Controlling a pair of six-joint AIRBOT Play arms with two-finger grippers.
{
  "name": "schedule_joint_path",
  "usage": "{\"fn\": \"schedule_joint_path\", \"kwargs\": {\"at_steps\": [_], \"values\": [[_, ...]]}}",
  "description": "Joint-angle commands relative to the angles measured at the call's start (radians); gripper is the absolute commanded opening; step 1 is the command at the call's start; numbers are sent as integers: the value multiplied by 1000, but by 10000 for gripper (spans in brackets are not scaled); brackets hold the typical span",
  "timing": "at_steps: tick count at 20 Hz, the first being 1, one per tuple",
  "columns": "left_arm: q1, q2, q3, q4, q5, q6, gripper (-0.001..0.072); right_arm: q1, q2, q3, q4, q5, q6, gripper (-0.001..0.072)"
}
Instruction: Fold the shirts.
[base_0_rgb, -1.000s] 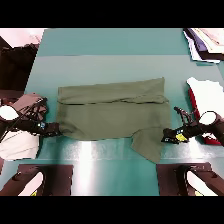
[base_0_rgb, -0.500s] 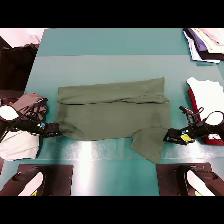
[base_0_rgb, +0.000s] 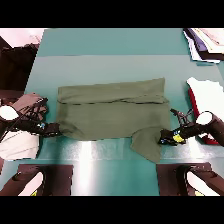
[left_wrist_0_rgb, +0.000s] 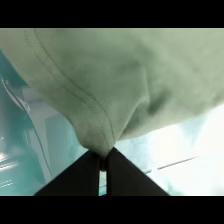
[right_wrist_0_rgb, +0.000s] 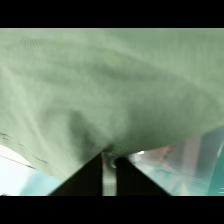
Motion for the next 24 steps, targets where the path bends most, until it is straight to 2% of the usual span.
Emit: {"fn": "schedule_joint_path", "kwargs": {"at_steps": [1,4,6,9,11,13,17,21,24], "values": [[1,1,1,1,-8,7,25,22,4,46,-66,-23,0,24],[1,1,1,2,-40,6,23,21,102,100,-184,107,8,21],[1,4,1,1,-111,5,23,22,187,123,-261,229,16,21],[-18,113,-6,0,-179,-17,23,22,318,126,-292,396,17,21],[-48,212,-6,0,-201,-57,24,21,402,127,-291,423,42,21],[-54,273,-6,-2,-193,-58,25,22,470,127,-280,376,45,21],[-54,283,-6,-3,-61,-58,25,23,491,127,-220,217,45,21],[-54,283,-6,-2,122,-66,25,23,351,235,-193,77,41,20],[-54,272,-4,-1,240,-125,25,23,203,355,-190,17,32,20]]}}
